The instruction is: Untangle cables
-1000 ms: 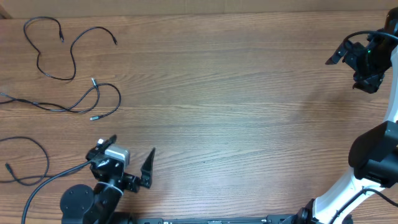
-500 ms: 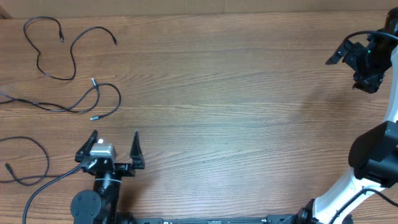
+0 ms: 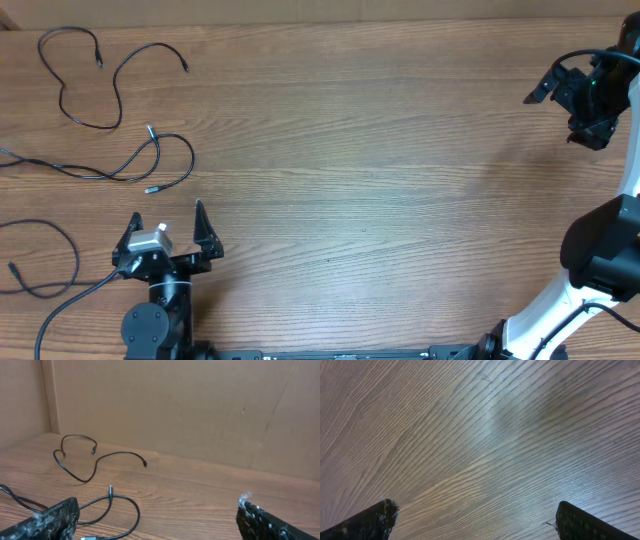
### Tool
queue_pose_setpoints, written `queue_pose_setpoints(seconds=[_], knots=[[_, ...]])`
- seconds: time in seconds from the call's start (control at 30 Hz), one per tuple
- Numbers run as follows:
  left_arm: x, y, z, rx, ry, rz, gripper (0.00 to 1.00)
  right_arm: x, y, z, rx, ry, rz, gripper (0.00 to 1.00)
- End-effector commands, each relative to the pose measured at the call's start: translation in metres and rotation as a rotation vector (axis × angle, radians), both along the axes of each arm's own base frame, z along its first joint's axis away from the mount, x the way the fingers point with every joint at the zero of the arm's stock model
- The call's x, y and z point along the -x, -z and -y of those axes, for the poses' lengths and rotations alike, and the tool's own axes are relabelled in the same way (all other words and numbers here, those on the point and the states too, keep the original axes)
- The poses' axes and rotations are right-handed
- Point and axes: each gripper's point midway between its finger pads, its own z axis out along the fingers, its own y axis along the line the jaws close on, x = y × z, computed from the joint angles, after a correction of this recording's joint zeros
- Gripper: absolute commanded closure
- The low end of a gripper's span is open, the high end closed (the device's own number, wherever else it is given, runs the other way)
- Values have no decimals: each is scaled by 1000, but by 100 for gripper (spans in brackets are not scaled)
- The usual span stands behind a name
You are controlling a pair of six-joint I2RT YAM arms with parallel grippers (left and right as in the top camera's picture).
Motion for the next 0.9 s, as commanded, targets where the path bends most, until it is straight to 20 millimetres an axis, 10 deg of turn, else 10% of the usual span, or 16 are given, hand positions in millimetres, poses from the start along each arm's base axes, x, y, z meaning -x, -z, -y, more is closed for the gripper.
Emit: queue_pose_setpoints(seconds=[0.0, 0.87], knots=[[-2, 7, -3, -39, -18, -2, 0, -1, -15, 1, 14, 6, 40, 0], [-17, 54, 12, -107, 66, -31, 0, -1, -15, 1, 14, 6, 40, 0]])
